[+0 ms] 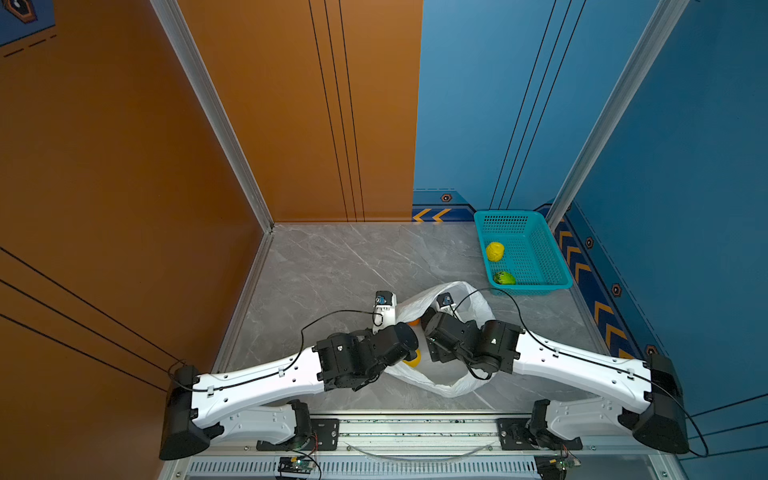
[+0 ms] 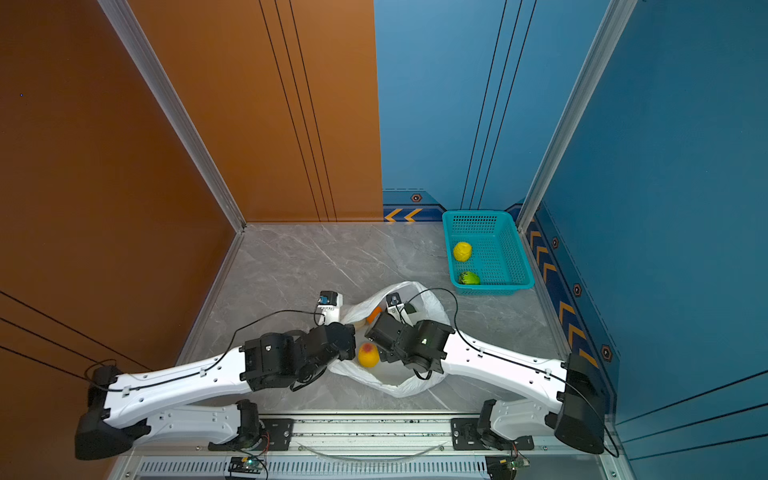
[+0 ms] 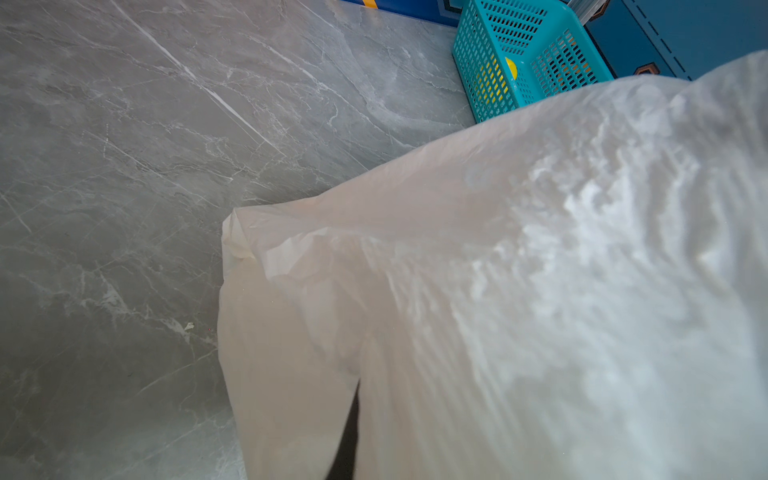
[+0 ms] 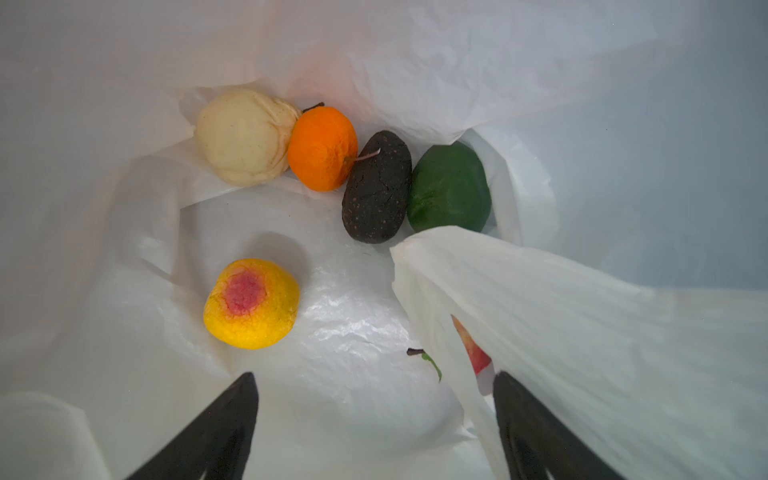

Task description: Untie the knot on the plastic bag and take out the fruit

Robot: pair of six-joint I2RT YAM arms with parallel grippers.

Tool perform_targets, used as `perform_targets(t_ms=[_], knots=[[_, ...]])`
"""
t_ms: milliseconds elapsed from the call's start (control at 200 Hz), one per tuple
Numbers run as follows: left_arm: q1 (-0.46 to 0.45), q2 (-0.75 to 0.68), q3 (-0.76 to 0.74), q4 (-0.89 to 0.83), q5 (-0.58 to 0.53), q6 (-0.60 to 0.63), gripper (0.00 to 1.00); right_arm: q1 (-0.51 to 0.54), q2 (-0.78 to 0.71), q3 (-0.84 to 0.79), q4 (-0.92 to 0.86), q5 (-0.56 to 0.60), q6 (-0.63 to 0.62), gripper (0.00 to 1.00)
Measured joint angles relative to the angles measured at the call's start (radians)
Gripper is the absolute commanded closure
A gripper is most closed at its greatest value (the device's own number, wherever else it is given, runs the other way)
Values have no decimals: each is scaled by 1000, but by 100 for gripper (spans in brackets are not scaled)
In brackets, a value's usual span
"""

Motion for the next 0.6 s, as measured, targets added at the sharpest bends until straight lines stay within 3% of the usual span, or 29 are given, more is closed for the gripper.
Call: perform_targets(t_ms=[95, 160, 300, 396, 501, 526, 566, 601], knots=[[0, -4, 0, 0, 0, 0, 100, -3, 44, -1, 23, 24, -8, 18], [0, -8, 0, 1, -1, 0, 100, -7, 72, -2, 34, 35, -12, 32], [0, -20, -2, 1, -4, 0, 100, -14, 117, -16, 53, 74, -27, 39], [0, -27, -3, 1, -5, 0, 100, -21, 136, -23, 58, 90, -39, 54], [0, -27, -7, 2, -4, 0, 100, -23, 135, -23, 70, 93, -54, 63], [0, -27, -8, 2, -4, 0, 100, -23, 135, -23, 73, 93, -59, 70], [0, -27, -10, 2, -4, 0, 100, -23, 133, -23, 76, 86, -61, 100], [0, -27, -11, 2, -4, -1, 100, -23, 128, -23, 76, 77, -69, 100]])
